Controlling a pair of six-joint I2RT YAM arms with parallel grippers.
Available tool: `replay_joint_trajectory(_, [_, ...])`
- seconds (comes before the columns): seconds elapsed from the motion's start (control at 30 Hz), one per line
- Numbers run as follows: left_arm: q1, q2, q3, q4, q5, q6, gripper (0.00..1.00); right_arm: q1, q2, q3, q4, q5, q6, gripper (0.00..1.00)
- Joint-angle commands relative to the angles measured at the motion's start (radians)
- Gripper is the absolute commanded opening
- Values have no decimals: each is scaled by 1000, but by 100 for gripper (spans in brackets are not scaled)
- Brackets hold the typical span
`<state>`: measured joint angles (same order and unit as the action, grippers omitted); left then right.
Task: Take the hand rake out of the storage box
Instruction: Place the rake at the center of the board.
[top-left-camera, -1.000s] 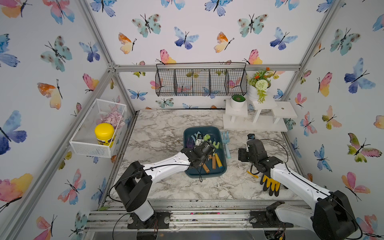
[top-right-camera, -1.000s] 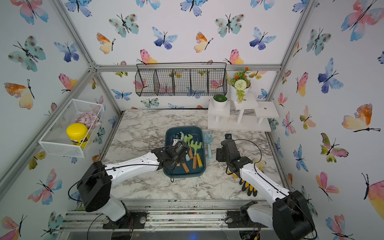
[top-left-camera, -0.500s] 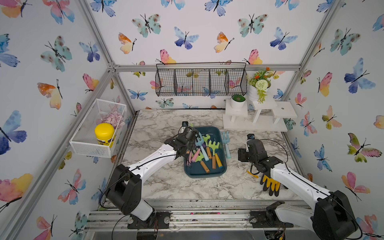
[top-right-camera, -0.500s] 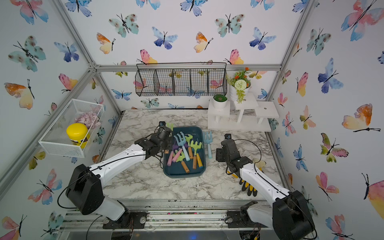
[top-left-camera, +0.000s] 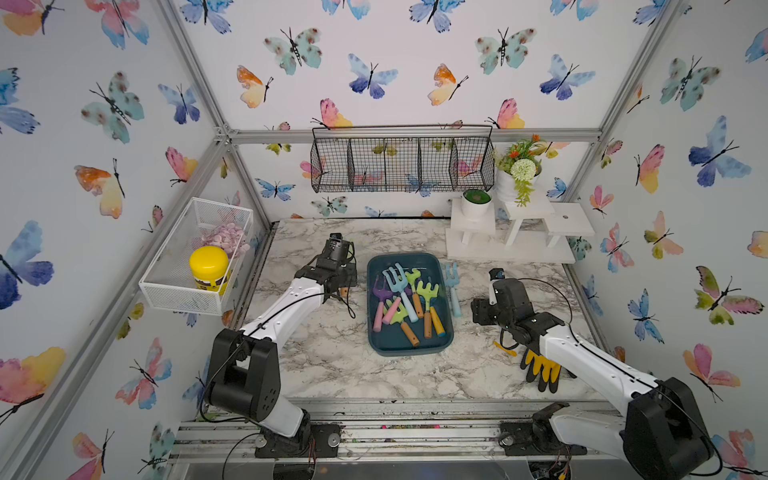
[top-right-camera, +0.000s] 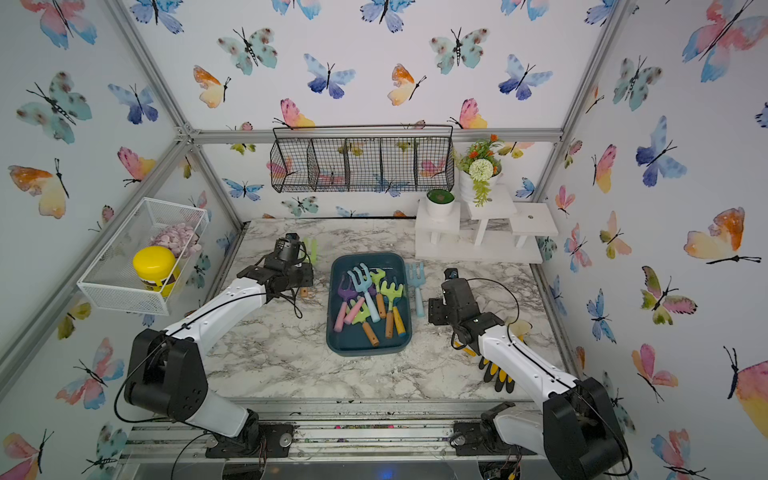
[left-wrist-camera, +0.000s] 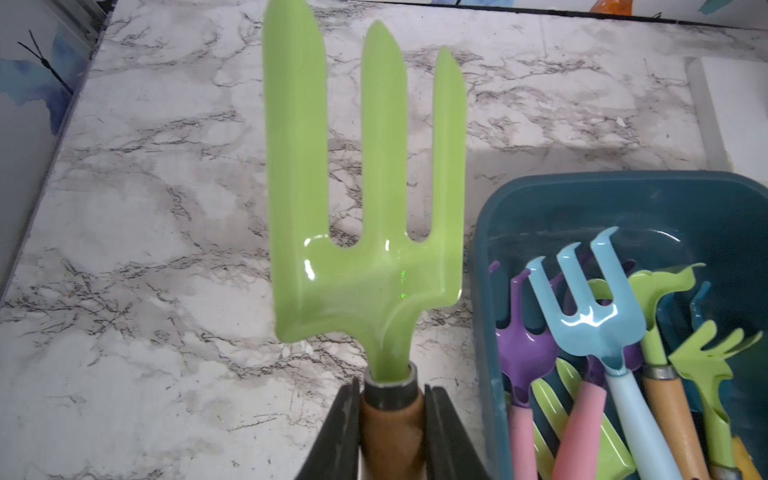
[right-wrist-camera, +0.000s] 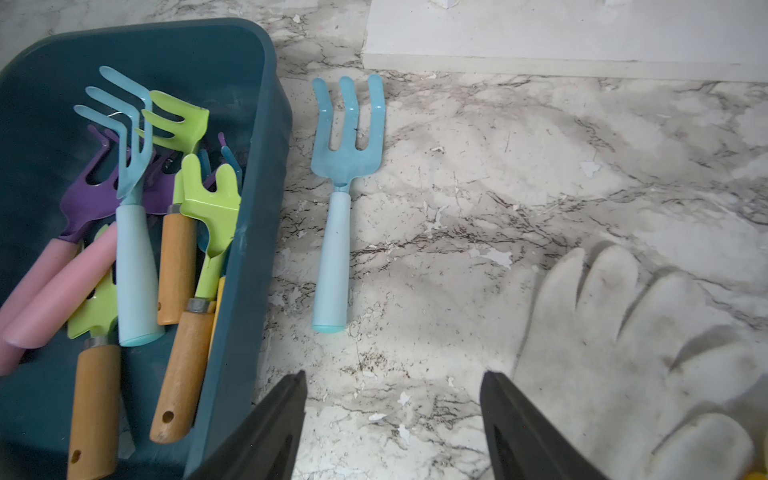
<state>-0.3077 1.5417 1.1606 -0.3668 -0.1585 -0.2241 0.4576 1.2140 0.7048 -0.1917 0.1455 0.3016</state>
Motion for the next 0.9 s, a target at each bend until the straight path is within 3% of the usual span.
replay_joint_trajectory(0.0, [25, 37, 5, 48, 73, 41, 0, -4, 20, 68, 22, -70, -44, 73])
replay_joint_trajectory(0.23, [28, 160, 71, 57, 63, 57, 0, -4, 47, 161, 35, -71, -112, 74])
replay_joint_trajectory(0.87, [64, 449, 253, 43, 91, 136, 0, -4, -38, 81, 58, -112, -108, 75])
